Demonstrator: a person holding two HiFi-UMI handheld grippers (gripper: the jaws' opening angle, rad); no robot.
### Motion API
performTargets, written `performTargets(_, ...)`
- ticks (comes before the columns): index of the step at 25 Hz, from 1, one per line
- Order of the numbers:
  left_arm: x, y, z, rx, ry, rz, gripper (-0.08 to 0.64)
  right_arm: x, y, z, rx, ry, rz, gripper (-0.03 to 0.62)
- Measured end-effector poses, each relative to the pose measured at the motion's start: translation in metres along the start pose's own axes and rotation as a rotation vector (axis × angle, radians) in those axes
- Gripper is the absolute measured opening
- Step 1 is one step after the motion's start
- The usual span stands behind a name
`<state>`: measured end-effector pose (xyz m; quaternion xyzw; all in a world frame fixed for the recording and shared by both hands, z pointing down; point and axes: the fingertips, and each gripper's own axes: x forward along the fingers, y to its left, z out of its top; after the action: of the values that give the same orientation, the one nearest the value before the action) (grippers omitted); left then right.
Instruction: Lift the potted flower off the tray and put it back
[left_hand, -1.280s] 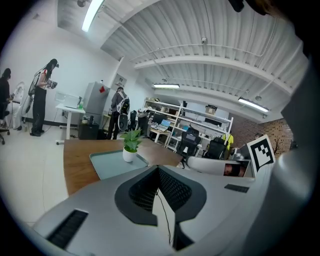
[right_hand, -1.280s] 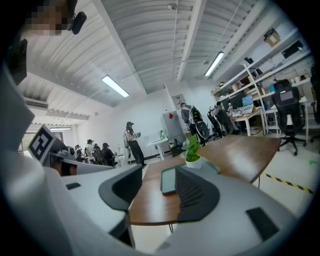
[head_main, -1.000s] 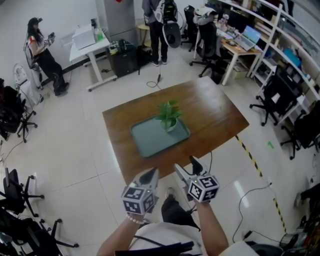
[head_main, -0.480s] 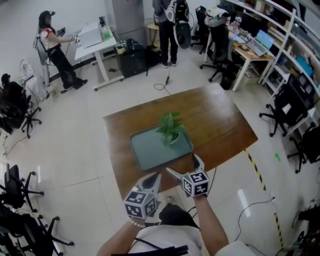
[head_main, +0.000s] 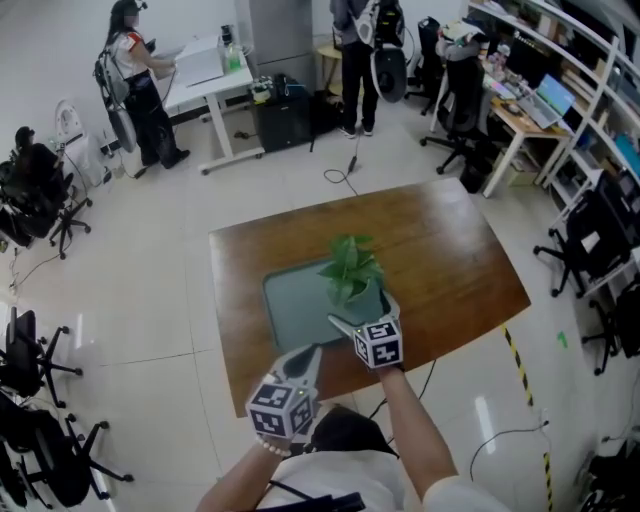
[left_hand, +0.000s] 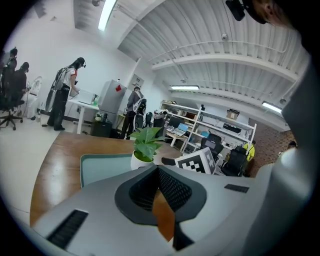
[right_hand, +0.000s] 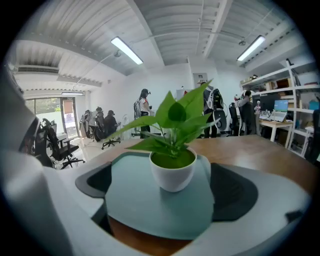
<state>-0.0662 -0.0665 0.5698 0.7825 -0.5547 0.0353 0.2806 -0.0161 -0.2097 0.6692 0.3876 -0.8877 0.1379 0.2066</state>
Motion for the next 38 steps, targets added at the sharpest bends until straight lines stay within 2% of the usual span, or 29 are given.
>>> performTargets(6, 0.013, 0.019, -0.002, -0.010, -0.006, 0.033, -0.005, 0.037, -0.008, 0.002, -0.019, -0.010, -0.009, 0.636)
performTargets(14, 0.027, 0.032, 0.008, 0.003, -0.004, 0.065, -0.005, 0.061, -0.017, 0.016, -0.003, -0.054, -0.035, 0.635)
performTargets(20, 0.025, 0.036, 0.007, -0.008, -0.003, 0.078, -0.005, 0.079, -0.017, 0.025, -0.024, -0.081, -0.047, 0.635)
performTargets(28, 0.018, 0.043, 0.003, -0.022, 0.000, 0.101, -0.005, 0.090, -0.020, 0.019, -0.010, -0.064, -0.033, 0.635)
performTargets(31, 0.020, 0.042, 0.004, -0.019, 0.002, 0.099, -0.005, 0.091, -0.020, 0.021, -0.025, -0.069, -0.032, 0.604)
performTargets(33, 0.022, 0.041, 0.004, -0.017, 0.004, 0.097, -0.005, 0.091, -0.021, 0.021, -0.036, -0.072, -0.038, 0.554)
performTargets(38, 0.022, 0.041, 0.005, -0.016, 0.007, 0.094, -0.005, 0.084, -0.020, 0.024, -0.057, -0.077, -0.046, 0.546)
